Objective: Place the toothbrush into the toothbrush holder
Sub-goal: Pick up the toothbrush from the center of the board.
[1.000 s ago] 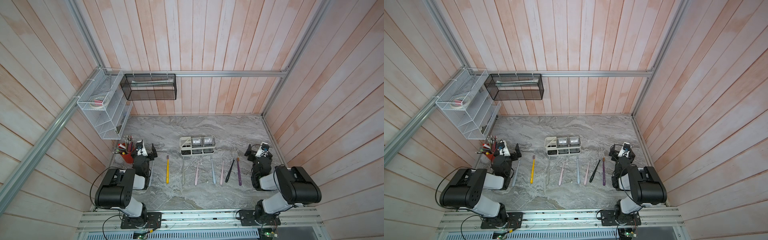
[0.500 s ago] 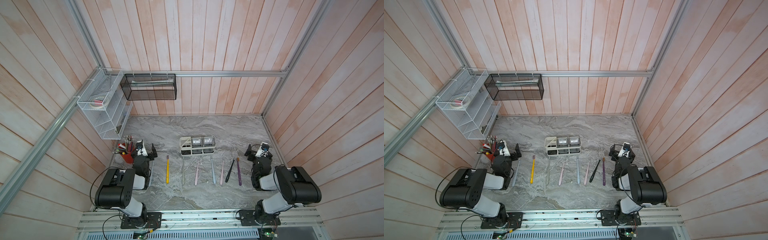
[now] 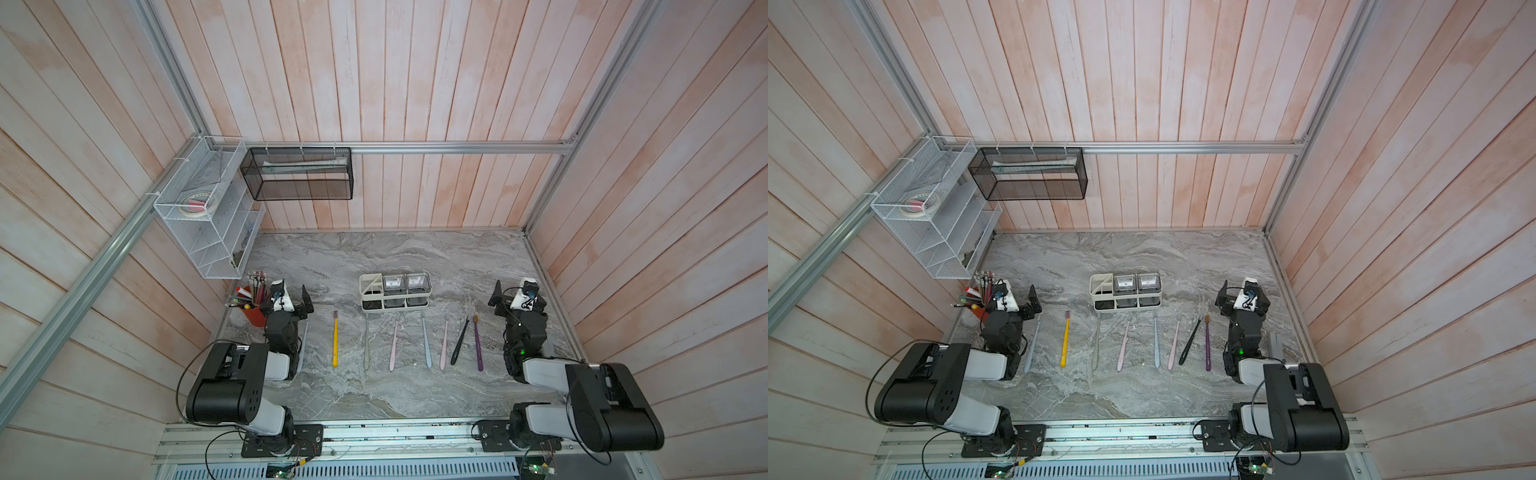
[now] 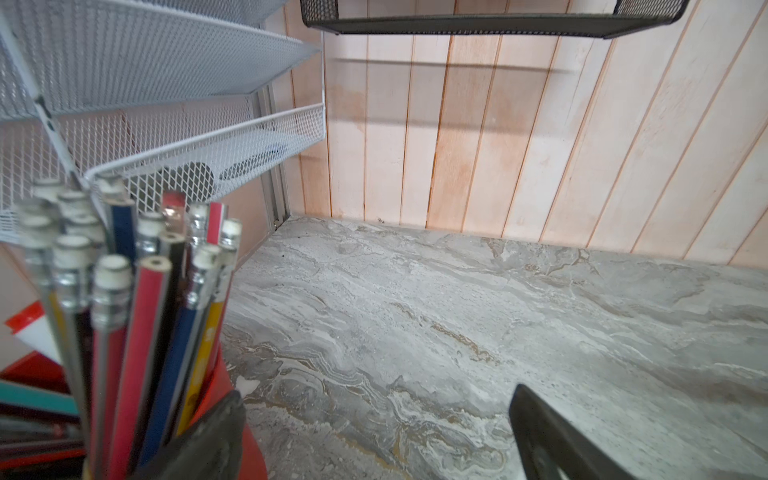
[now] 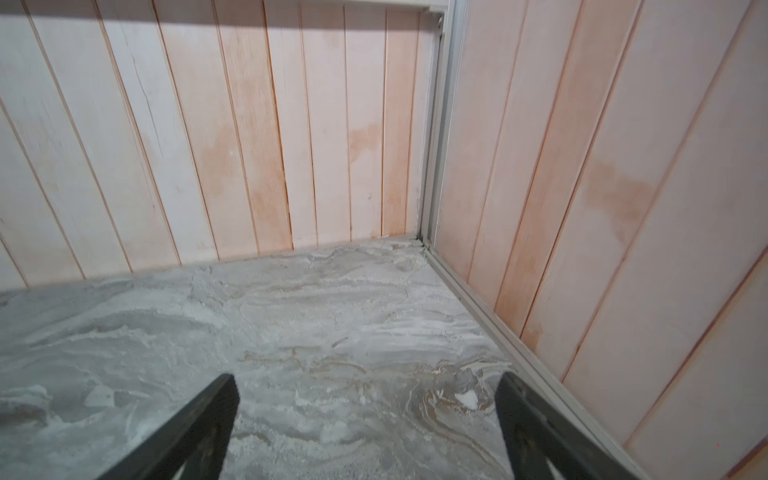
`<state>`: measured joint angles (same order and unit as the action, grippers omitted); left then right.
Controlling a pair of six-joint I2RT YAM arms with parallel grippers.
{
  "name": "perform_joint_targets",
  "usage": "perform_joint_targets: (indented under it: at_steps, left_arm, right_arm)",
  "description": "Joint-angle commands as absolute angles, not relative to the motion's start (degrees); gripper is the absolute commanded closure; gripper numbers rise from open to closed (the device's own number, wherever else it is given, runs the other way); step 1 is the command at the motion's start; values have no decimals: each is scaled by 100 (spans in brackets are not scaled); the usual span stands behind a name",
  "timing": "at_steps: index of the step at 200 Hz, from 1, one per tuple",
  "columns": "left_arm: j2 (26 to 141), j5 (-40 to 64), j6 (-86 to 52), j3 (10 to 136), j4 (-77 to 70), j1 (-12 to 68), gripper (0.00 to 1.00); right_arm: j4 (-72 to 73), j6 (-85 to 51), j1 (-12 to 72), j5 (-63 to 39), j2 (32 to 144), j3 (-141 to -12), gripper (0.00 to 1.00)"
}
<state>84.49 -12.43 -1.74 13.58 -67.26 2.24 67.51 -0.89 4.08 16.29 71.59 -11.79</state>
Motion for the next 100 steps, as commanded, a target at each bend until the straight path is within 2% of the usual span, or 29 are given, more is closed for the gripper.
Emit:
perform_joint_targets:
  at_steps: [1,23,43,68,89,100]
  left_arm:
    - [7822,-1408,84,1295,-6397,395,0]
    - [6961,-1689,-156,1311,-5845,545,0]
    - [6132,-1260,-409,1481,-5120,639,0]
    - [5247,-835,-1639,1877,-4154,651,0]
    - [4551,-922,-2954,2104,-3045,616,0]
    - [4265,-1308,-3726,2126,-2569,600,0]
  right_arm:
    - [6022,2,609,1725,6313,-1304,2]
    - [5255,-698,650,1601,5613,-1571,2]
    - [4372,-1557,622,1097,5101,-1884,2]
    - [3982,-2861,501,683,4662,-1820,2]
    - [4001,-3386,264,-174,4442,-1727,2]
    - [3890,-3414,236,-430,4396,-1761,2]
